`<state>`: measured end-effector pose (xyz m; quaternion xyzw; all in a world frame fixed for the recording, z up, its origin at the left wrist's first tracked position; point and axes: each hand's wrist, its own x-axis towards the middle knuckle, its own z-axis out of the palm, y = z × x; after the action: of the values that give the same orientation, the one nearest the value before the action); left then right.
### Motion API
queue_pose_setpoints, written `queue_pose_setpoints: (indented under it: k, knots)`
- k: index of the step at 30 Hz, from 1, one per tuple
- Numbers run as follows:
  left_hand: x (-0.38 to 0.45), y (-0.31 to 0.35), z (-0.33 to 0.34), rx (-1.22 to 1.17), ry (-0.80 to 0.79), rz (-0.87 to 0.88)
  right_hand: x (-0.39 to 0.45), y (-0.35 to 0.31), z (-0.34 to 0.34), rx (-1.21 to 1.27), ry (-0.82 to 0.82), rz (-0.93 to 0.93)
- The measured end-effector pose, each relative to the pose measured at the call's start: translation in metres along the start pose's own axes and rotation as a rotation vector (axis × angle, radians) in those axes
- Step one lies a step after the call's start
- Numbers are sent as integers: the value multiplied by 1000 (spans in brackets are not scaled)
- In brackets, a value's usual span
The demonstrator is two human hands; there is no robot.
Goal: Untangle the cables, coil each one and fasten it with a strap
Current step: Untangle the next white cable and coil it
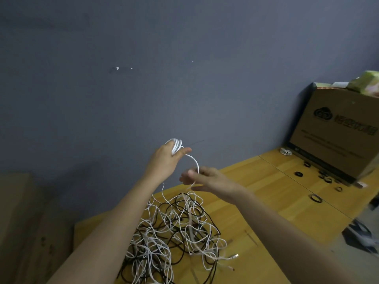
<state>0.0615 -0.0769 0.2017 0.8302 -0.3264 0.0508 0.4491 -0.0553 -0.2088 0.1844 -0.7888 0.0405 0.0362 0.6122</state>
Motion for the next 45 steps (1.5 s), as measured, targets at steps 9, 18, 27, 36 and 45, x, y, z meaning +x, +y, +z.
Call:
queue_pose_setpoints:
  k: [9,18,27,36,45]
  knots:
    - [3,-1,-7,11,26,-9,-6,42,-17,-12,340,0]
    - [-18,15,-12,-129,-289,7,16,1,-57,-541,917,-421]
    - [-39,46,-26,-628,-417,7,32,17,-18,-372,546,-201]
    - [-40,22,-21,-752,-155,-137,14,67,36,-226,311,-90]
    - [-37,-6,7,-457,1,-93,-2,104,66,-679,205,-116]
